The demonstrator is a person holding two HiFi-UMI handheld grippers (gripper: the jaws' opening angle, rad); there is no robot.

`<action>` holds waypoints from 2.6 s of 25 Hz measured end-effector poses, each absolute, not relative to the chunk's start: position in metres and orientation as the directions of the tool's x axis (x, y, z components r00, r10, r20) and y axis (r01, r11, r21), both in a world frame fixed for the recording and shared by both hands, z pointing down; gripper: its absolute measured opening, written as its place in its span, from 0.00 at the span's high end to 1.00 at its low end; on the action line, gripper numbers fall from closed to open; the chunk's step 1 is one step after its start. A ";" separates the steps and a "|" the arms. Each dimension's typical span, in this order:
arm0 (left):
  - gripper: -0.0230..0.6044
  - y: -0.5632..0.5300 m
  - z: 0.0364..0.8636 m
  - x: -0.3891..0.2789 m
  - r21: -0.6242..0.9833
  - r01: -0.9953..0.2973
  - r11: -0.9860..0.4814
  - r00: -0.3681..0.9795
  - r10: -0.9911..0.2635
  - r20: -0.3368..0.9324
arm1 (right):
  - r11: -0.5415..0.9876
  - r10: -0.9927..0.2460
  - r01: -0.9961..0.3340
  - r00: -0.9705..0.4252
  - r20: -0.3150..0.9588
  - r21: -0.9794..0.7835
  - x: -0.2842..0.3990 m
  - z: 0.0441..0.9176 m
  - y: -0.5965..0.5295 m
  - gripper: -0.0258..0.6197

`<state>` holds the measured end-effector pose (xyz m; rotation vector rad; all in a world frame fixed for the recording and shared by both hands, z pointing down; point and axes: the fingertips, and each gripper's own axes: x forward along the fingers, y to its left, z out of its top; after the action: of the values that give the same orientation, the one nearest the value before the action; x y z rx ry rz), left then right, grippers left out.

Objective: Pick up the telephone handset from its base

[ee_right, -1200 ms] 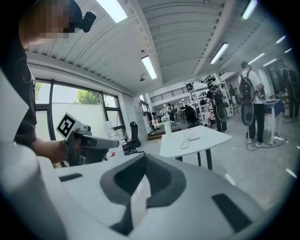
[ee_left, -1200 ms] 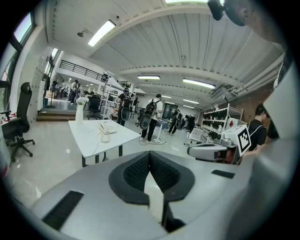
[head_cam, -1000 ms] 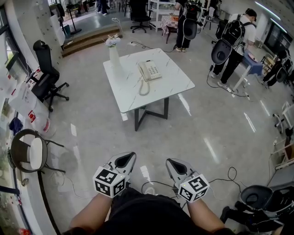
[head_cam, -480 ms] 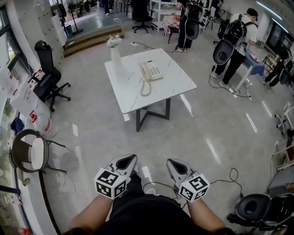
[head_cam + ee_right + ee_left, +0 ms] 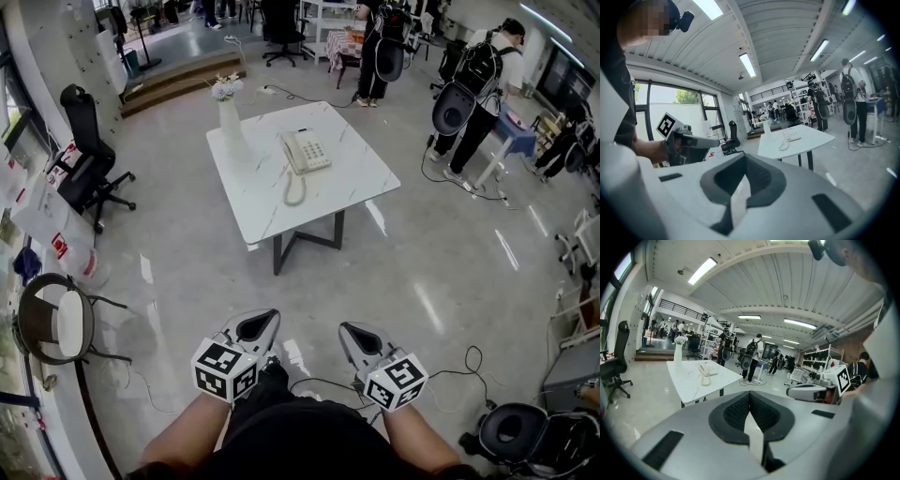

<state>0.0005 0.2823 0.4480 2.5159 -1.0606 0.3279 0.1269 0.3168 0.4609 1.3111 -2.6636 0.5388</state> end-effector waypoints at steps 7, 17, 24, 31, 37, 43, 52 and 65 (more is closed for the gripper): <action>0.96 0.240 0.454 -0.010 0.281 -0.722 -0.633 0.690 -0.622 0.371 | 0.547 -0.735 -0.792 -0.609 0.297 -0.270 0.118 0.468 0.276 0.96; 0.96 0.157 0.446 -0.034 0.279 -0.709 -0.648 0.703 -0.617 0.353 | 0.539 -0.749 -0.802 -0.596 0.288 -0.258 0.090 0.455 0.196 0.96; 0.96 0.104 0.452 -0.055 0.275 -0.692 -0.667 0.718 -0.600 0.352 | 0.507 -0.765 -0.822 -0.567 0.304 -0.260 0.073 0.462 0.147 0.96; 0.96 0.061 0.451 -0.072 0.270 -0.665 -0.697 0.743 -0.578 0.337 | 0.483 -0.784 -0.841 -0.540 0.307 -0.244 0.053 0.459 0.109 0.96; 0.96 0.041 0.454 -0.077 0.282 -0.653 -0.703 0.754 -0.564 0.337 | 0.475 -0.781 -0.845 -0.533 0.325 -0.245 0.043 0.462 0.094 0.96; 0.96 0.035 0.466 -0.081 0.302 -0.656 -0.691 0.751 -0.559 0.352 | 0.475 -0.778 -0.846 -0.532 0.336 -0.242 0.042 0.463 0.082 0.96; 0.96 0.009 0.471 -0.072 0.298 -0.679 -0.671 0.731 -0.582 0.356 | 0.503 -0.754 -0.827 -0.562 0.340 -0.252 0.051 0.472 0.053 0.96; 0.96 -0.090 0.459 -0.042 0.266 -0.760 -0.593 0.648 -0.666 0.368 | 0.595 -0.705 -0.762 -0.648 0.290 -0.257 0.083 0.457 -0.072 0.96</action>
<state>-0.0425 -0.0896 0.4586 2.4692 -1.1249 0.3228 0.0833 -0.0721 0.4571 1.2334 -2.6622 0.5416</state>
